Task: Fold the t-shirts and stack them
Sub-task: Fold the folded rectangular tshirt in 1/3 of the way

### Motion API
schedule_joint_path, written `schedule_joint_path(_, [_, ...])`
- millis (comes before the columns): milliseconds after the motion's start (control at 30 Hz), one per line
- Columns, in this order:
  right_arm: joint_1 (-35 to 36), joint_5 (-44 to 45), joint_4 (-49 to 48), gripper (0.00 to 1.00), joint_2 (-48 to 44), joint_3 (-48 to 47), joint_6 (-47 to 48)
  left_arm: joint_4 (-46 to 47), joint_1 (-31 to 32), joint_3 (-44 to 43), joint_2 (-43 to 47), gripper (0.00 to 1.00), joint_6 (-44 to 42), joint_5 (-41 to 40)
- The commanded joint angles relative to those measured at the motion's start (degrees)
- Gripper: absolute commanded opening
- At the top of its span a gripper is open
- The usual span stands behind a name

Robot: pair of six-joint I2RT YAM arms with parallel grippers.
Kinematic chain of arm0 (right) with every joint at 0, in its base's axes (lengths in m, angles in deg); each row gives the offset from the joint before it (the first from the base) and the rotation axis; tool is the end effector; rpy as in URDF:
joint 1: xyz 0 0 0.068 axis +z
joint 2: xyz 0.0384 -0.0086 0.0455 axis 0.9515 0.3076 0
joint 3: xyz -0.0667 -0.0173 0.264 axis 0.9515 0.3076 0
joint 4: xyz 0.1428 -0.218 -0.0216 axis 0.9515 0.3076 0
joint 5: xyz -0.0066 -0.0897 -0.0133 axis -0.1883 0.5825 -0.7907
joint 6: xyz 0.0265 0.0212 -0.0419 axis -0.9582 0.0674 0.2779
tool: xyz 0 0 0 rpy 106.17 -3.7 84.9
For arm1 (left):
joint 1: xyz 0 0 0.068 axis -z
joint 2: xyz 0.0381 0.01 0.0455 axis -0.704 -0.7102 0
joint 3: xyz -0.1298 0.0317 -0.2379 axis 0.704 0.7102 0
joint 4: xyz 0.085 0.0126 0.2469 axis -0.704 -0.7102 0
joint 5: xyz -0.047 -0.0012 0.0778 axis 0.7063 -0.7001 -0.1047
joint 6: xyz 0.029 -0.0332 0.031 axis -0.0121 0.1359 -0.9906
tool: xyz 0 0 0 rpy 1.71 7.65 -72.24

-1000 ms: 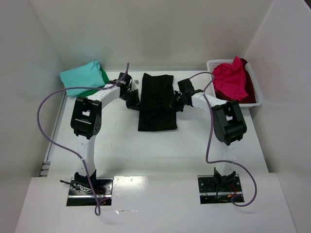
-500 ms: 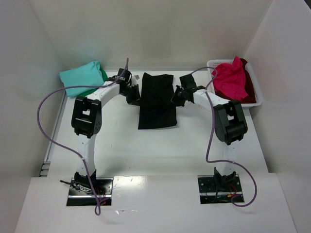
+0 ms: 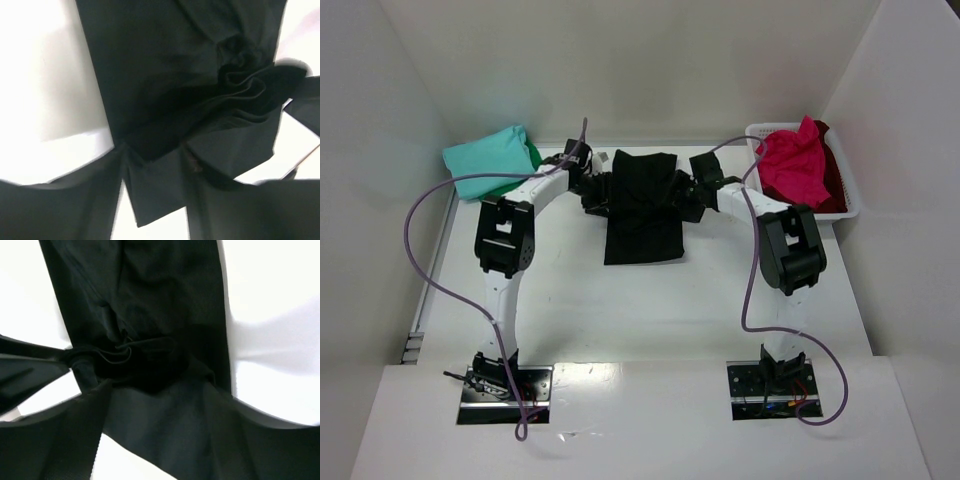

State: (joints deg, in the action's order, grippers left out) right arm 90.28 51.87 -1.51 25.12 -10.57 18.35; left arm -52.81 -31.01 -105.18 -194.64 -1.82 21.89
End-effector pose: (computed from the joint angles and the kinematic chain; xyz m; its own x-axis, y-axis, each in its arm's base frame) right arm 0.4112 0.1425 0.1858 -0.8329 0.4025 -0.3799 0.1627 0.8341 0.5270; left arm 0.4759 -0.1331 0.1757 -0.9365 -0.1665 -0.3085 0.0438 0.8175 -0.5742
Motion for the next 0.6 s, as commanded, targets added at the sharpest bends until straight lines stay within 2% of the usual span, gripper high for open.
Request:
schedule_joint_path(0, [-1.84, 0.85, -5.51, 0.82, -0.42, -1.96, 0.48, 0.58, -0.64, -4.78, -0.35, 0.58, -1.44, -0.04])
schedule_joint_path(100, [-3.42, -0.55, -9.29, 0.93, -2.0, -1.43, 0.48, 0.58, -1.7, -7.94, 0.17, 0.7, -2.05, -0.66])
schedule_joint_path(200, [-5.01, -1.17, -8.78, 0.93, -3.4, -3.19, 2.14, 0.58, -2.92, -9.18, 1.75, 0.77, -3.36, -1.27])
schedule_joint_path(233, [-5.01, -0.39, -8.77, 0.93, -4.01, -3.71, 2.67, 0.58, -2.93, -10.05, 2.72, 0.84, -3.98, -1.27])
schedule_joint_path(300, [-5.01, 0.32, -8.25, 0.93, -6.2, -3.71, 4.25, -0.21, -2.93, -10.59, 5.08, 0.91, -6.61, -2.07])
schedule_joint_path(400, [-5.01, 0.85, -8.25, 0.93, -9.19, -1.44, 6.19, 0.31, -2.93, -4.63, 9.39, 0.94, -7.67, -3.12])
schedule_joint_path(500, [-5.01, -0.37, -9.2, 0.79, -11.4, 3.13, 6.89, 3.99, -2.93, 1.96, 13.69, 0.94, -7.68, 0.74])
schedule_joint_path(533, [-5.01, -0.99, -9.82, 0.62, -12.8, 6.01, 6.89, 5.05, -2.93, 6.77, 14.67, 0.94, -7.68, 1.7])
schedule_joint_path(567, [-5.01, -2.47, -10.61, 0.55, -13.33, 7.52, 6.2, 6.02, -2.93, 8.9, 15.46, 0.92, -7.68, 3.71])
